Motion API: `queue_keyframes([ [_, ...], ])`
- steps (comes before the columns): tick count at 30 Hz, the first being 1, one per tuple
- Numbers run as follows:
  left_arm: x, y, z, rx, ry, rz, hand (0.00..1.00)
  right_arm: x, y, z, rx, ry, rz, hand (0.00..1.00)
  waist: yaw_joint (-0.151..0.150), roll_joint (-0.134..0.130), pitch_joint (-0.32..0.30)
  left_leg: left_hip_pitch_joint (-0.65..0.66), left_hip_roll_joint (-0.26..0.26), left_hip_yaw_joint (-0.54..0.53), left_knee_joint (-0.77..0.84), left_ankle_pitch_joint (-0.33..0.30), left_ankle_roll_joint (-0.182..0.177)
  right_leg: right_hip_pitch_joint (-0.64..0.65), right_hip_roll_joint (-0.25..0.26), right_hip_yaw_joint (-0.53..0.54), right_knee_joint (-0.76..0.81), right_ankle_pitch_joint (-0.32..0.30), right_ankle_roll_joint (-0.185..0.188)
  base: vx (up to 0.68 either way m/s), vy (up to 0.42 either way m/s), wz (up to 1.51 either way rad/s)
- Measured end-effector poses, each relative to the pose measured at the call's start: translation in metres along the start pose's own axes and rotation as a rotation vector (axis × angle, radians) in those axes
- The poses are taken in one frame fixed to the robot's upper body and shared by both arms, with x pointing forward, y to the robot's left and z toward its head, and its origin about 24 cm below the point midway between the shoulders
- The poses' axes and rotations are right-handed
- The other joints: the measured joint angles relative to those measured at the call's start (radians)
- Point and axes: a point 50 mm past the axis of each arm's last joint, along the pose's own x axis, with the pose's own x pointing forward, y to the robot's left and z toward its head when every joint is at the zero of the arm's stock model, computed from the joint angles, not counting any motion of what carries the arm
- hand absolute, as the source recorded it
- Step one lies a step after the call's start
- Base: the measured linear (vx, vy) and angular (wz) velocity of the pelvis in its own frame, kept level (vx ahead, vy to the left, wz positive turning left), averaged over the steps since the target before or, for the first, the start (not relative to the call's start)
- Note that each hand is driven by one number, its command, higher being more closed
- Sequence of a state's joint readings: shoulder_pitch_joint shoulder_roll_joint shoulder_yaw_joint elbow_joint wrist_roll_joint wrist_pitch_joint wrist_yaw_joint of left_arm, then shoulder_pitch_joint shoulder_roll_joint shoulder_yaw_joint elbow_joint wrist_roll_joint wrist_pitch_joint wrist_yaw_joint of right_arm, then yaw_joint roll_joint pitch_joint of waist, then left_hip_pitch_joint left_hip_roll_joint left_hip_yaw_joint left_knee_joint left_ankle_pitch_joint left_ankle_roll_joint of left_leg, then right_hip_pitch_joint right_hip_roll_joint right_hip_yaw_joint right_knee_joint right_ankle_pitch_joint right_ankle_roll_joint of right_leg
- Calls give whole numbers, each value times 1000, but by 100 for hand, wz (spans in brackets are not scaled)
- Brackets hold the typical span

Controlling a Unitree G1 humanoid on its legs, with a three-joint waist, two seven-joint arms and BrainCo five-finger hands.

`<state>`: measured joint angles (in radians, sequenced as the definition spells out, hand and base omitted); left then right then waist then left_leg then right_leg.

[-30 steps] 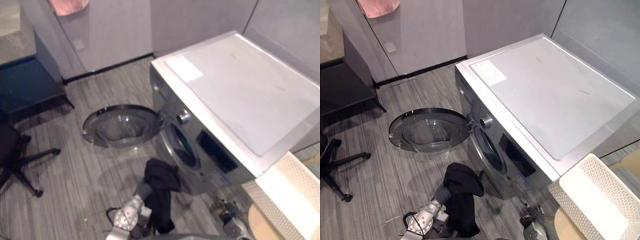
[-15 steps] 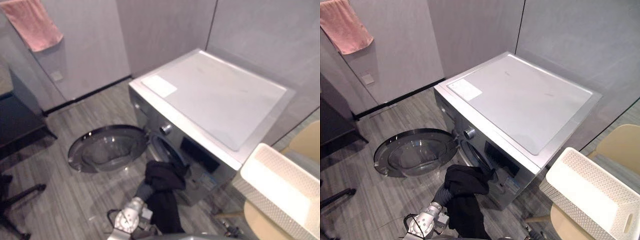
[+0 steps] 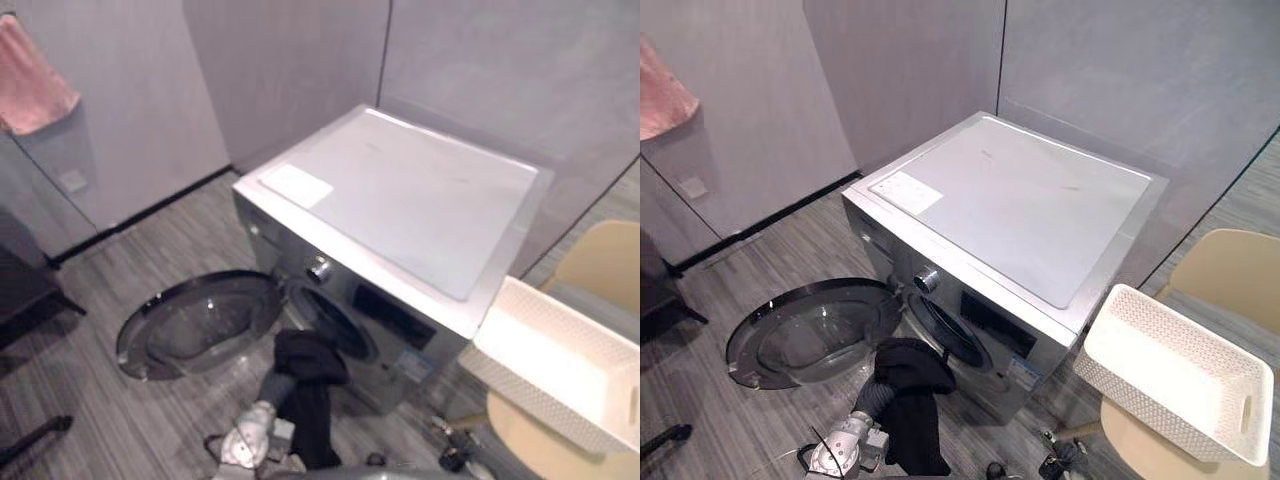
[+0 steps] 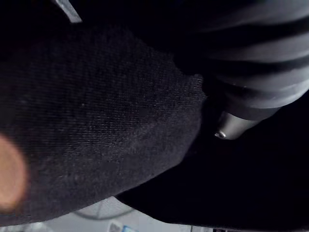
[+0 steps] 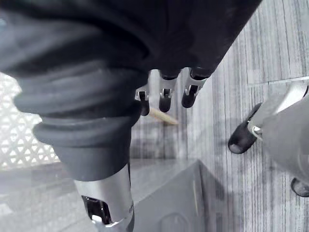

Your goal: Pick up the laundry basket with both hands and put the clothes into the washing machine.

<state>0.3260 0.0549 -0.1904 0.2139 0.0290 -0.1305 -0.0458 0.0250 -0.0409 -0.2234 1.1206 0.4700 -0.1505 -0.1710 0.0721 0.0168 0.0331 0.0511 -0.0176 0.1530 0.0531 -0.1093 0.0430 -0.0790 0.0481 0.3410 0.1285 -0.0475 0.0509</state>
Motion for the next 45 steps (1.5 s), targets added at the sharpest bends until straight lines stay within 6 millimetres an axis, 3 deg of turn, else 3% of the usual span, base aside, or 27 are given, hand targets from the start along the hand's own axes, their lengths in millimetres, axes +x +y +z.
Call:
queue_keyframes([
  [6,-8,-1,-35,-2,161,-24,100,-1,0,-3,-48,6,13,0,-1,0,-13,18,-1,-14,-13,2,-1,39,-8,-11,-62,25,1,23,-2,6],
  [11,-11,0,-44,-2,202,-23,100,-1,2,-7,-88,18,21,0,-1,2,-24,37,-9,-15,-19,2,0,66,-18,-11,-92,32,4,23,8,0],
  [12,-14,1,-53,0,240,-18,100,-3,3,-15,-134,45,47,0,24,1,-54,57,-26,-17,-31,-5,11,74,-33,-9,-79,14,22,0,0,0],
  [18,-14,1,-53,0,240,-18,100,-4,1,-16,-134,48,43,0,23,2,-54,55,-29,-25,-29,-5,12,73,-35,-16,-71,8,21,0,0,4],
  [25,-13,0,-52,-8,239,-13,100,-4,-22,-18,-169,51,-7,0,16,23,-68,51,-54,-63,-23,-4,12,36,-49,-49,36,-65,29,11,-1,18],
  [26,-13,1,-52,-14,237,-6,100,-5,-30,-20,-176,59,-25,0,1,27,-66,47,-68,-74,-12,-4,11,10,-58,-67,113,-108,28,-4,-9,29],
  [29,-10,2,-49,-30,223,15,100,-6,-36,-24,-159,69,-43,0,-14,-7,-44,-14,-103,-104,108,-20,-15,-33,-99,-89,232,-172,33,-40,-8,45],
  [30,-7,3,-44,-40,202,32,100,-7,-44,-24,-135,73,-71,0,-7,-23,-19,-70,-121,-128,231,-42,-50,-27,-140,-91,250,-179,33,-99,5,42],
  [31,-6,1,-42,-49,192,37,100,-7,-47,-24,-125,75,-84,0,-2,-23,-17,-92,-116,-126,267,-63,-36,-30,-146,-93,251,-179,33,-105,-7,38],
  [32,-5,0,-39,-55,178,39,100,-7,-49,-24,-112,75,-91,0,-7,-24,-15,-126,-77,-126,333,-84,-29,-36,-150,-100,252,-179,33,-138,-46,22],
  [34,-3,-2,-34,-58,153,42,100,-4,-50,-17,-112,58,-98,0,-7,-39,-5,-178,61,-145,395,-111,-82,-54,-165,-105,268,-200,50,-188,11,23],
  [36,-3,-3,-34,-69,152,55,100,-3,-54,-11,-118,44,-105,0,-9,-48,-4,-172,127,-178,343,-109,-87,-72,-187,-92,293,-228,94,-156,286,5],
  [37,-2,-6,-33,-89,149,62,100,-2,-58,-7,-121,33,-116,0,-10,-42,-3,-154,156,-183,315,-125,-115,-82,-200,-72,302,-244,122,-92,357,-11],
  [38,-1,-7,-33,-95,148,65,100,-1,-60,-4,-121,28,-120,0,-6,-39,-1,-145,159,-174,302,-135,-187,-84,-208,-56,302,-250,136,-36,504,-38],
  [39,-3,-3,-35,-85,158,73,100,-1,-57,-6,-112,33,-115,0,3,-79,7,-144,116,-119,313,-142,-194,-73,-246,12,269,-254,149,14,354,-53],
  [41,-4,2,-33,-47,150,62,100,-3,-45,-13,-86,52,-94,0,-4,-102,3,-153,60,-71,319,-166,-150,-25,-311,71,125,-183,100,51,474,-54],
  [43,-2,13,-27,1,124,65,100,-4,-34,-19,-72,67,-70,0,-1,-111,3,-166,36,-32,318,-176,-99,-32,-348,75,43,-8,119,52,486,-60],
  [44,-1,19,-25,38,118,60,100,-3,-29,-17,-52,63,-62,0,-2,-93,0,-163,26,0,287,-165,-63,-60,-347,65,20,117,38,43,483,-57],
  [45,0,20,-25,48,115,57,100,-3,-28,-15,-51,58,-60,0,-3,-86,-3,-163,20,8,272,-154,-42,-76,-347,56,23,149,-3,46,385,-44],
])
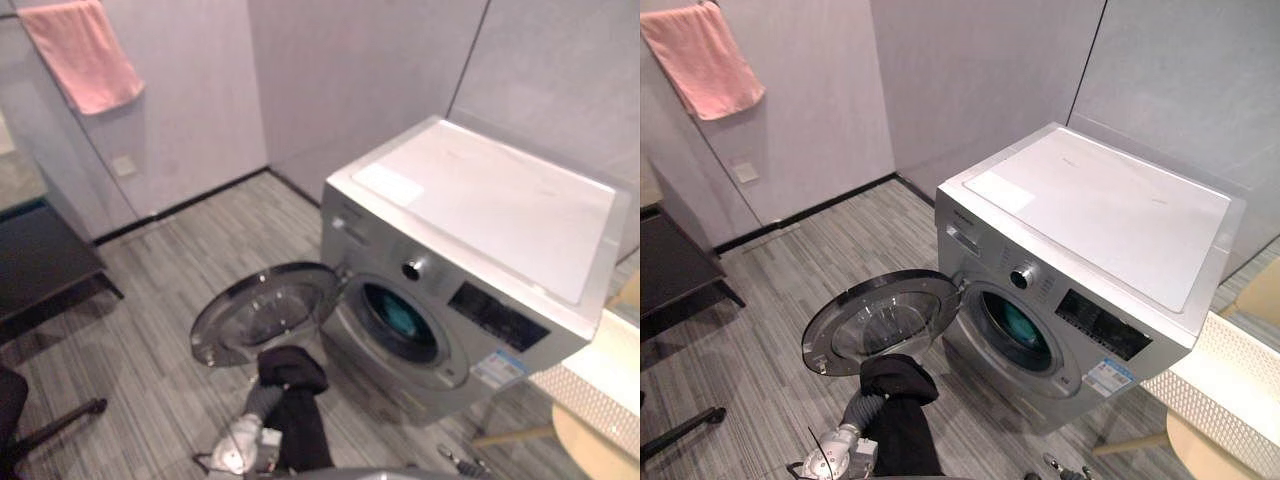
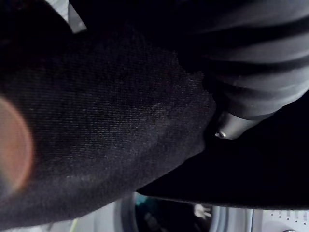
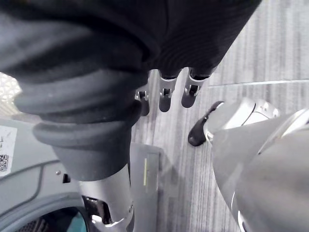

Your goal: Pick up the laundry basket with both hands and put the clothes into the washing machine.

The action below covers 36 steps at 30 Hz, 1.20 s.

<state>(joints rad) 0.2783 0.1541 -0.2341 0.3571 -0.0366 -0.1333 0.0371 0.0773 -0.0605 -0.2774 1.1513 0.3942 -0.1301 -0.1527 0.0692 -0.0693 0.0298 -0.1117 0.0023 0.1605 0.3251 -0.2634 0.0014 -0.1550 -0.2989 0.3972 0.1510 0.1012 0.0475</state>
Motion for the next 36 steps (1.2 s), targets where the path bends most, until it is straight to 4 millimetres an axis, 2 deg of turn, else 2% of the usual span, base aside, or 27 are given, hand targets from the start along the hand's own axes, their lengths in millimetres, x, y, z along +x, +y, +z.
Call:
queue_keyframes([
  [1,1,1,1,6,-5,1,100,0,0,1,0,-2,1,0,0,4,-3,1,-8,10,-17,13,20,-18,-1,-19,13,20,-30,51,303,-20],
  [2,3,3,3,13,-13,8,100,0,1,1,0,-1,3,0,2,7,-2,24,-28,27,-60,32,50,-44,0,-52,68,0,-22,110,361,-12],
  [3,5,4,3,14,-9,15,100,0,2,2,3,-6,7,0,0,16,4,51,-42,30,-95,44,66,-39,12,-77,110,-62,4,128,402,-15],
  [4,5,5,0,16,5,14,100,0,4,4,10,-16,13,0,1,40,12,90,-45,35,-130,52,77,-24,62,-89,162,-147,16,103,310,-17],
  [5,5,5,-2,17,12,14,100,0,5,4,14,-20,18,0,0,48,11,108,-45,44,-148,57,83,-17,96,-92,186,-182,29,63,265,-34],
  [7,6,6,-1,22,8,9,100,-1,12,8,25,-38,42,0,-1,65,14,140,-52,64,-192,61,91,-10,248,-86,253,-288,60,62,194,-37],
  [9,7,3,1,17,3,-13,100,-1,11,8,35,-42,42,0,-5,62,15,154,-66,77,-207,61,90,-9,350,-69,266,-321,50,79,104,-29],
  [10,7,-1,1,11,1,-21,100,-1,12,10,36,-52,43,0,-5,56,17,163,-78,77,-205,61,90,-13,398,-62,265,-332,28,97,74,-37],
  [12,8,-6,2,-10,-1,-31,100,0,11,12,38,-64,43,0,-2,56,16,164,-92,65,-203,61,90,-26,423,-44,256,-332,5,139,91,-41],
  [13,9,-10,3,-22,-6,-43,100,0,12,13,40,-65,44,0,-6,67,13,162,-104,37,-203,61,90,-21,422,-26,233,-329,-24,183,112,-35],
  [18,8,-19,3,-54,-3,-70,100,-1,7,10,38,-60,47,0,-16,98,15,191,-125,6,-100,61,90,26,417,43,289,-338,-25,187,82,-47],
  [19,8,-23,4,-65,-8,-75,100,-1,4,10,42,-63,40,0,-23,107,10,191,-130,-5,-65,58,84,28,426,41,309,-366,-5,171,62,-42],
  [20,8,-23,5,-68,-11,-75,100,-1,3,10,45,-70,39,0,-30,114,5,180,-137,-4,-24,51,73,26,437,42,327,-384,-9,151,33,-26],
  [21,9,-23,6,-69,-15,-75,100,-1,3,14,54,-88,41,0,-40,115,2,134,-143,11,92,42,57,22,459,39,345,-395,-37,134,5,-24],
  [22,10,-25,8,-73,-23,-78,100,0,0,16,51,-99,35,0,-46,122,3,72,-143,33,222,49,48,21,454,32,342,-404,-71,159,53,-57],
  [23,8,-31,10,-89,-32,-89,100,0,-4,20,26,-112,35,0,-31,136,5,-43,-132,36,416,46,49,53,423,97,297,-421,-88,194,95,-77],
  [24,8,-34,12,-92,-40,-100,100,1,-6,22,25,-118,32,0,-22,144,7,-74,-117,27,456,4,92,59,422,125,287,-419,-86,185,118,-105],
  [25,8,-36,13,-96,-43,-112,100,1,-4,25,28,-124,35,0,-5,139,8,-106,-104,7,449,-50,96,60,407,164,277,-415,-80,157,70,-95],
  [26,8,-37,14,-93,-47,-122,100,1,-2,28,28,-135,41,0,1,128,12,-122,-94,-29,376,-73,64,62,388,205,260,-415,-79,120,54,-105],
  [27,8,-39,14,-90,-49,-130,100,2,0,30,21,-142,48,0,1,125,11,-125,-82,-74,255,-68,44,65,369,239,230,-409,-68,177,140,-115],
  [28,9,-40,17,-78,-60,-137,100,2,8,36,-12,-161,76,0,-3,126,10,-109,-28,-132,22,21,-25,50,353,289,183,-401,-38,146,129,-88],
  [29,10,-41,17,-74,-59,-139,100,2,8,37,-19,-164,78,0,-5,121,10,-100,-31,-109,-4,35,-13,47,347,298,178,-399,-31,173,158,-104],
  [30,11,-46,19,-71,-60,-153,100,1,12,37,-46,-170,98,0,-2,122,8,-66,-33,-61,-68,52,-7,46,337,301,155,-371,13,200,171,-94],
  [31,11,-45,18,-66,-59,-151,100,-1,15,34,-72,-172,119,0,-2,115,6,-58,-29,-26,-55,60,15,47,334,283,120,-345,30,200,171,-104],
  [32,12,-44,19,-61,-60,-150,100,-1,17,35,-75,-176,123,0,-1,115,7,-55,-26,-13,-53,59,18,47,333,278,114,-338,23,194,171,-86],
  [34,19,-44,20,-15,-56,-163,100,0,17,38,-79,-183,118,0,-6,128,21,7,-24,31,-86,58,24,68,332,276,99,-301,59,153,127,-90],
  [36,26,-46,25,22,-64,-189,100,0,18,36,-100,-183,124,0,-18,132,9,48,-37,39,-116,63,32,82,315,249,84,-296,69,126,71,-64],
])
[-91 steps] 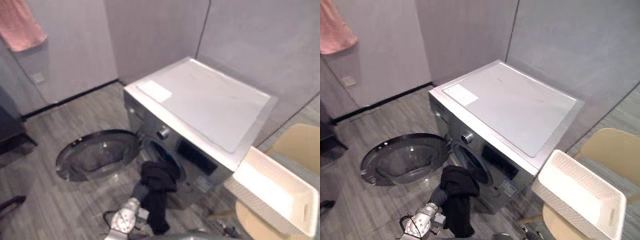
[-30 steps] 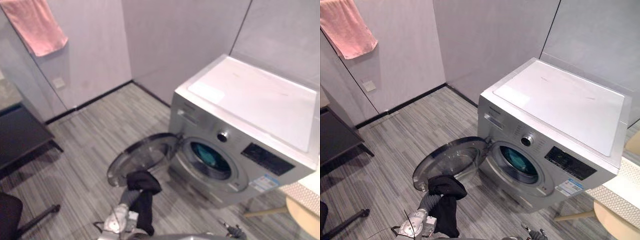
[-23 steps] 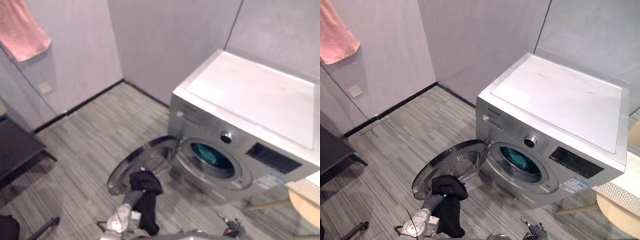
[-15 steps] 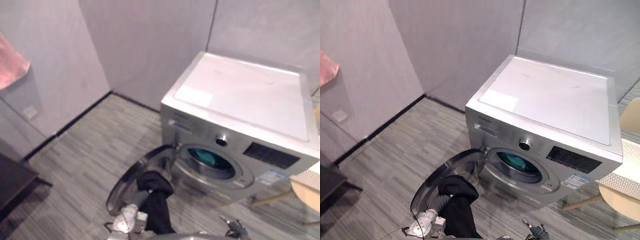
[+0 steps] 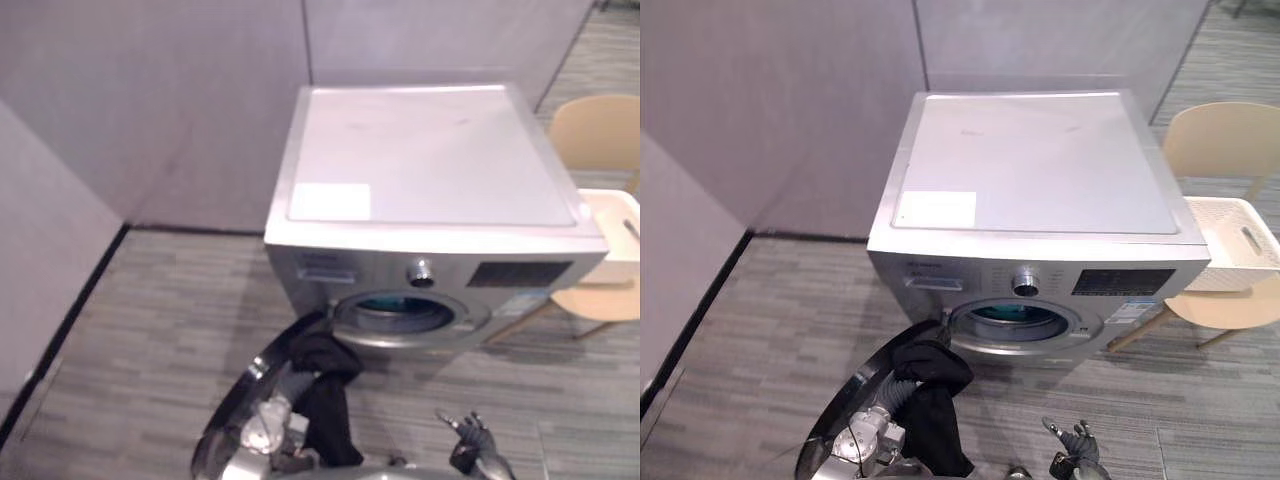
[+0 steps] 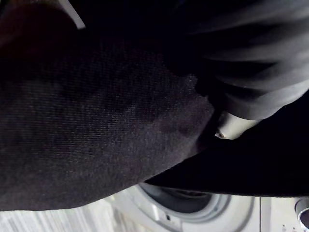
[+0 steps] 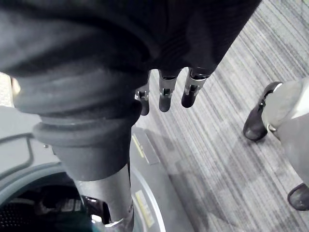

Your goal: Pick up the laundry basket with both hands and put the clothes into the washing machine.

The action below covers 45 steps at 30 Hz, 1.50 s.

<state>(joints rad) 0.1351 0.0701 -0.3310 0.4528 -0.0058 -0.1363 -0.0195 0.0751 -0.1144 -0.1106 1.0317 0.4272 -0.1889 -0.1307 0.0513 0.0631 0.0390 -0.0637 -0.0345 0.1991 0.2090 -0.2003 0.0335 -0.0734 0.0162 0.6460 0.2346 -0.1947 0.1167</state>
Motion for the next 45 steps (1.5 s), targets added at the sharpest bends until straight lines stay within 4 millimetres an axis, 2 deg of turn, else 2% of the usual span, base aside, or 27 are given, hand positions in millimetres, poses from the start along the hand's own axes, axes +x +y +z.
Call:
queue_keyframes([
  [4,20,-9,24,75,-67,-75,100,1,2,2,-5,-6,7,0,-36,9,-8,1,-16,1,-38,4,7,2,-34,-48,-61,6,-3,69,-24,-15],
  [7,26,-20,28,100,-75,-121,100,-1,-5,-2,3,5,-18,0,-42,33,-24,8,1,5,-15,7,8,33,-36,-58,-123,60,-1,106,-97,-30],
  [8,26,-21,27,104,-71,-127,100,-1,-6,-3,3,8,-20,0,-40,33,-24,-2,5,6,24,7,8,40,-46,-62,-125,72,-4,81,-68,-18],
  [9,26,-23,27,112,-71,-137,100,-1,-3,-2,15,5,-18,0,-40,6,-8,-54,0,13,109,-18,-1,48,-68,-64,-123,75,-1,39,-66,-18],
  [10,26,-30,25,105,-70,-157,100,0,-4,-2,37,7,-29,0,-39,6,-18,-39,-13,12,-74,8,-11,51,-80,-66,-124,77,2,22,-57,-11],
  [11,26,-35,25,101,-71,-170,100,0,-9,-1,44,2,-44,0,-47,29,-22,-31,2,9,-173,108,-43,49,-64,-85,-121,77,3,37,-53,-23],
  [12,25,-41,21,101,-55,-187,100,0,-14,1,53,-1,-62,0,-50,38,-26,-11,10,29,-207,145,6,37,-49,-125,-95,70,12,74,-53,-22],
  [14,25,-39,17,107,-35,-185,100,-1,-10,-3,65,7,-54,0,-50,48,-28,-2,28,54,-211,144,6,-26,-17,-225,35,60,27,83,-81,-32],
  [16,25,-32,15,129,-25,-176,100,-2,-7,-7,108,17,-61,0,-66,42,23,68,57,74,-215,139,16,-97,0,-369,255,31,42,51,-109,-30],
  [17,25,-29,15,134,-22,-171,100,-2,-8,-7,106,19,-64,0,-65,41,27,77,61,79,-212,136,19,-124,-26,-426,298,8,18,16,-47,-28],
  [18,25,-27,15,135,-23,-161,100,-1,-12,-4,101,9,-73,0,-65,51,29,78,76,86,-199,120,15,-175,-104,-540,342,-28,-22,12,19,-26],
  [19,28,-20,18,136,-32,-133,100,0,-15,-1,115,1,-94,0,-64,52,48,98,83,93,-198,116,9,-192,-183,-597,324,-31,-30,18,21,-23],
  [21,27,-9,17,120,-25,-85,100,-2,-21,-6,120,12,-126,0,-62,36,57,131,91,110,-191,103,-12,-190,-245,-561,236,-18,-21,22,-92,-21],
  [22,25,2,14,101,-16,-35,100,-3,-22,-7,123,16,-130,0,-63,16,52,145,96,124,-177,85,-41,-174,-269,-504,153,21,1,28,-217,-13],
  [24,22,8,10,97,-3,-14,100,-5,-23,-12,124,29,-131,0,-60,-15,42,147,100,126,-158,73,-69,-171,-271,-483,110,75,33,30,-227,-6],
  [25,19,14,6,110,10,-1,100,-9,-22,-21,126,58,-132,0,-47,-69,29,145,93,125,-151,63,-103,-164,-267,-480,75,160,41,34,-436,-22],
  [26,17,16,3,100,22,15,100,-11,-25,-28,121,80,-140,0,-30,-99,14,134,103,124,-135,48,-136,-157,-266,-504,44,84,84,42,-482,-26],
  [27,18,11,1,64,29,24,100,-8,-29,-20,109,59,-145,0,-36,-61,14,111,150,119,-111,45,-153,-158,-228,-517,32,95,62,74,-536,-13],
  [29,21,-3,5,23,16,8,100,-7,-39,-14,98,42,-165,0,-37,-20,14,99,219,100,-104,59,-187,-168,-157,-540,38,90,30,138,-399,-3],
  [30,22,-9,7,5,7,-3,100,-6,-43,-11,93,34,-172,0,-38,-14,17,113,249,98,-112,74,-211,-183,-123,-545,89,65,2,115,-350,-13],
  [32,23,-11,10,3,-3,-13,100,-6,-44,-8,89,20,-169,0,-43,-17,21,127,271,92,-112,83,-225,-199,-99,-559,166,21,-20,24,-285,-3],
  [33,24,-11,12,6,-11,-21,100,-5,-43,-5,90,3,-163,0,-51,-33,31,131,276,87,-109,85,-228,-216,-95,-563,225,-14,-30,-25,-304,22],
  [34,26,-10,16,14,-23,-26,100,-4,-41,0,92,-19,-153,0,-66,-32,43,129,274,74,-107,85,-229,-236,-99,-570,282,-47,-35,-38,-268,28],
  [38,27,-8,17,18,-27,-28,100,-6,-43,-4,92,-10,-151,0,-82,-34,78,114,256,32,-99,85,-230,-249,-127,-602,347,-88,-38,-78,-100,41],
  [40,26,-7,18,27,-33,-39,100,-8,-46,-10,82,6,-153,0,-83,-51,103,103,210,-14,-81,71,-229,-248,-182,-611,395,-122,-22,-91,-19,51],
  [43,26,-8,27,43,-73,-51,100,-6,-40,-3,78,-14,-135,0,-86,-49,114,30,191,-34,-18,50,-228,-283,-208,-609,398,-114,-5,-76,53,22],
  [45,30,-5,35,69,-99,-49,100,0,-28,12,76,-60,-94,0,-89,-57,160,-26,189,-31,60,30,-217,-316,-210,-590,407,-97,-4,-90,71,-9],
])
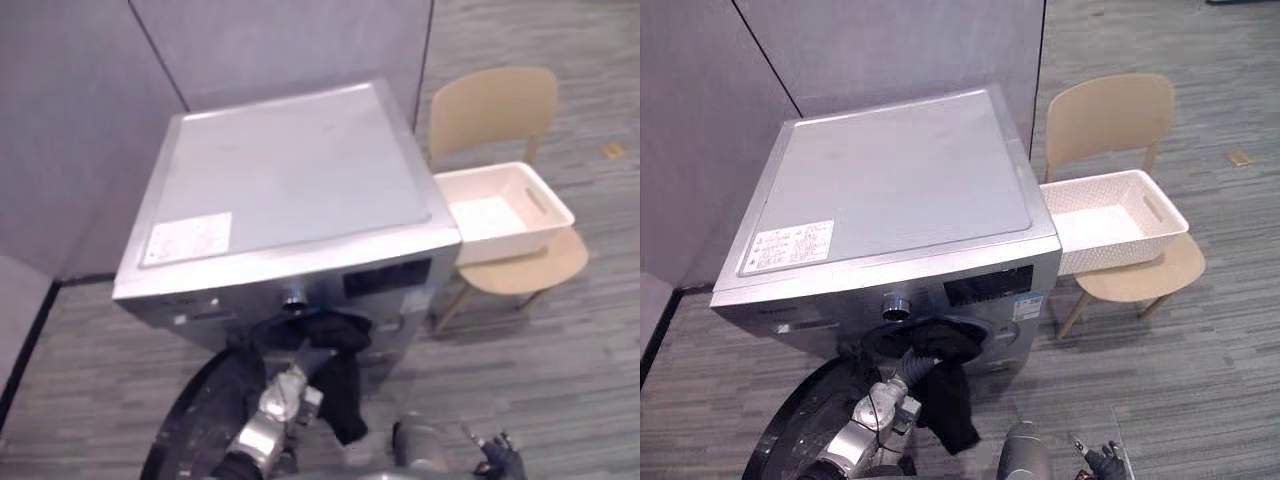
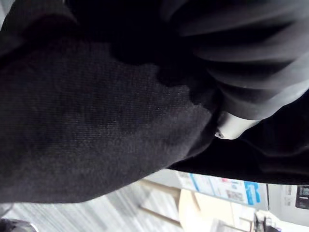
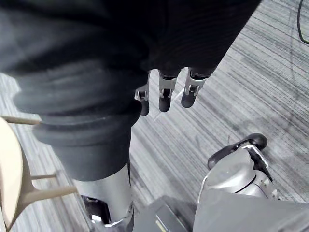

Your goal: Pick up the laundry basket with both hands and put the clothes into the washing machine.

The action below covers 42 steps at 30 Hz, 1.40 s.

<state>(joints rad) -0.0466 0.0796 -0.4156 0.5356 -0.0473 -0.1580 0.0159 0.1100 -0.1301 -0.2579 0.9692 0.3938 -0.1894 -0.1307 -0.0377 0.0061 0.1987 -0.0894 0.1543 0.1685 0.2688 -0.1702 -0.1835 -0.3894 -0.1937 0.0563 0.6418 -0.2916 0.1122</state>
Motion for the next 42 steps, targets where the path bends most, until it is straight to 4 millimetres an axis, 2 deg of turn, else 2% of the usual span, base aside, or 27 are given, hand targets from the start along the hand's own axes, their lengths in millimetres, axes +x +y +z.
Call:
queue_keyframes([
  [1,6,3,10,34,-31,0,100,5,14,15,26,-42,33,0,-1,-13,34,-67,1,5,79,-27,7,-52,0,18,22,7,5,-122,66,-20],
  [2,11,5,17,46,-51,2,100,7,21,24,41,-66,48,0,-5,-19,54,-104,3,5,126,-45,9,-80,0,28,38,8,8,-178,90,-22],
  [3,21,8,34,72,-100,12,100,12,34,45,67,-125,80,0,-8,-23,100,-168,6,7,223,-81,15,-131,1,48,74,10,12,-126,66,-18],
  [4,26,10,43,89,-126,19,100,13,40,56,86,-160,96,0,-8,-28,123,-200,7,10,267,-99,22,-161,1,60,93,12,16,-234,129,-25],
  [6,47,19,76,134,-193,62,100,13,64,97,141,-297,159,0,-14,-50,188,-356,25,26,422,-160,47,-291,17,106,144,33,39,-237,149,-33],
  [7,52,24,82,144,-198,81,100,12,69,106,149,-323,171,0,-19,-56,205,-386,31,30,451,-169,52,-313,21,112,147,42,44,-167,169,-30],
  [8,59,35,92,148,-205,133,100,10,78,119,171,-368,194,0,-37,-57,231,-442,46,30,500,-183,65,-346,30,115,139,63,54,-134,189,-29],
  [10,65,48,107,118,-226,201,100,7,82,129,205,-410,199,0,-40,-59,248,-513,62,32,547,-197,77,-397,45,129,119,96,66,-101,183,-31],
  [12,69,68,128,90,-268,288,100,4,83,136,216,-440,207,0,-39,-59,254,-592,87,42,587,-199,82,-454,58,138,90,136,76,-78,142,-32],
  [13,71,82,149,57,-314,354,100,-1,86,143,236,-480,228,0,-34,-59,261,-645,111,50,617,-199,83,-490,73,140,74,161,79,-80,98,-29],
  [14,70,86,153,47,-325,370,100,-3,87,145,241,-490,233,0,-33,-59,261,-656,116,52,622,-201,86,-498,76,139,70,165,81,-94,72,-31],
  [16,67,110,185,-37,-407,473,100,-15,95,162,282,-573,282,0,-28,-67,267,-719,156,68,659,-212,105,-552,105,145,49,194,81,-91,48,-38],
  [17,66,116,194,-54,-432,495,100,-17,96,165,289,-591,293,0,-27,-74,270,-729,165,76,668,-215,107,-564,111,151,48,199,80,-82,29,-49],
  [19,55,145,236,-140,-545,580,100,-26,98,177,317,-651,319,0,-25,-77,271,-797,215,84,713,-226,115,-615,145,156,20,226,76,-71,50,-57],
  [20,51,152,250,-157,-580,591,100,-27,98,179,321,-662,323,0,-25,-81,273,-814,224,86,719,-227,115,-629,150,154,11,236,73,-72,70,-58],
  [22,28,177,308,-252,-741,609,100,-28,98,180,335,-668,330,0,-17,-100,285,-867,258,97,738,-229,114,-673,158,134,-35,275,62,-72,57,-55],
  [23,20,182,323,-267,-785,613,100,-28,97,180,343,-664,328,0,-17,-101,287,-882,266,97,744,-230,114,-684,159,124,-47,285,56,-63,83,-48],
  [25,-17,195,388,-306,-978,615,100,-25,89,168,380,-630,300,0,-12,-97,293,-939,286,79,766,-232,115,-711,164,97,-77,341,46,-28,96,-29],
  [27,-30,183,410,-359,-1111,558,100,-23,83,157,420,-598,276,0,5,-95,308,-963,299,68,783,-232,115,-719,174,88,-84,360,45,6,70,-15],
  [29,-33,174,424,-395,-1142,506,100,-23,81,147,436,-576,285,0,23,-94,310,-983,297,62,791,-232,115,-732,175,84,-84,367,43,-21,70,-5],
  [31,-40,170,435,-435,-1174,472,100,-23,77,140,448,-564,287,0,26,-94,310,-1005,298,65,797,-232,115,-757,176,90,-87,374,39,-50,43,-5],
  [33,-51,169,449,-420,-1215,472,100,-22,72,136,467,-550,278,0,39,-93,312,-1028,298,78,798,-232,115,-787,173,91,-106,381,33,-73,12,-21],
  [34,-57,167,456,-380,-1238,493,100,-22,67,136,480,-554,267,0,56,-91,320,-1036,301,84,796,-232,115,-795,171,85,-123,381,33,-66,10,-27],
  [35,-59,165,459,-359,-1246,504,100,-22,65,137,493,-559,267,0,58,-92,327,-1036,300,85,795,-231,115,-795,169,83,-126,381,33,-50,13,-15],
  [37,-59,156,463,-233,-1247,585,100,-23,55,143,517,-592,247,0,59,-91,330,-1048,299,82,799,-229,116,-802,156,74,-126,381,33,-33,20,8],
  [41,-59,125,467,221,-1305,753,100,-31,40,164,532,-694,239,0,62,-91,330,-1080,296,60,827,-228,125,-810,142,53,-116,399,32,4,49,9],
  [42,-60,114,468,370,-1338,787,0,-34,37,168,533,-725,245,0,62,-91,330,-1090,290,58,835,-230,127,-820,138,48,-104,420,28,26,62,13],
])
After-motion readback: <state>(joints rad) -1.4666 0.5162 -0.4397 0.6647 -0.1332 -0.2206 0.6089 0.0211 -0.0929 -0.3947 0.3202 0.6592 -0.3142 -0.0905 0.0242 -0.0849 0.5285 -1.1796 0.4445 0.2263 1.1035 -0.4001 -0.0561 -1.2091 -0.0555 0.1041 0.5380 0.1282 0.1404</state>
